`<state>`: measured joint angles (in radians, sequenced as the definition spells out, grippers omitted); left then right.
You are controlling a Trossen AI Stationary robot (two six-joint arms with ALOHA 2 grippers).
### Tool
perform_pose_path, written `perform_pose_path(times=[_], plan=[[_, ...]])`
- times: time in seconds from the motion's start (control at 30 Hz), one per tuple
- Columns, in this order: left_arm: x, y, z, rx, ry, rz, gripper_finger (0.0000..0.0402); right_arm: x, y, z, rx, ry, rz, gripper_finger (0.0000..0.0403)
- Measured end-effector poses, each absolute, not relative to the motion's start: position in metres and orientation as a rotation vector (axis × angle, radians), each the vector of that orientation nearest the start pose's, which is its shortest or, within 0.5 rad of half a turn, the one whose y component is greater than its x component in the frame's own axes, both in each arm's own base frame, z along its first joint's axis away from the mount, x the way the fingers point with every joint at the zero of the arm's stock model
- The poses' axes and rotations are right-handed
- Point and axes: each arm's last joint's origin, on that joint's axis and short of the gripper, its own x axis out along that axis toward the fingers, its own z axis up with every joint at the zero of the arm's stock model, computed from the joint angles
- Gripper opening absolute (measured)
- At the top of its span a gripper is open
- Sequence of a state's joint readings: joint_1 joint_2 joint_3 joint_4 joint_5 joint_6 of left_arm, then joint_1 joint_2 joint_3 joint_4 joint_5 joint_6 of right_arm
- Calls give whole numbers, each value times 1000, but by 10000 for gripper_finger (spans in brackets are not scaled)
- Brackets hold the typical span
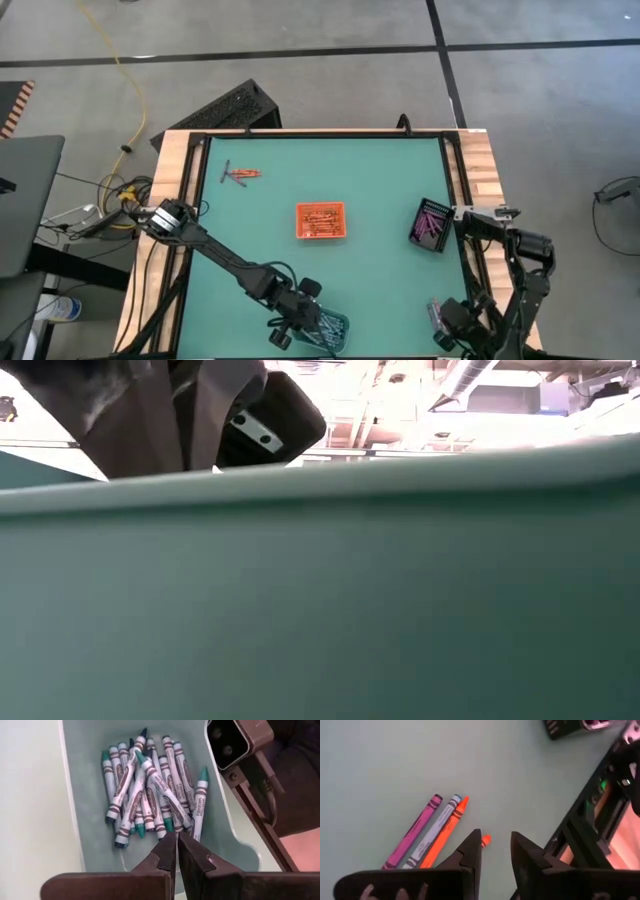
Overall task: Sort crayons
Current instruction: Put the purple crayon into the black bin
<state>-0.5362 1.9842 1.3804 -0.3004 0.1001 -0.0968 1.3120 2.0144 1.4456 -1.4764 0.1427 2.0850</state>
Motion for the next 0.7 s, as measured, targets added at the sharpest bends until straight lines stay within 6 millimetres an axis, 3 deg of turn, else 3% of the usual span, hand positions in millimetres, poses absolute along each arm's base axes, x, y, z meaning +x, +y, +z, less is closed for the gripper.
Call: perform_pose_path(times=[0.3,0.7], plan=[[361,-218,180,113,918,-549,5,87,314,167,198,1269,-890,97],[364,-213,180,103,918,-535,6,96,309,167,284,1252,-1018,97]])
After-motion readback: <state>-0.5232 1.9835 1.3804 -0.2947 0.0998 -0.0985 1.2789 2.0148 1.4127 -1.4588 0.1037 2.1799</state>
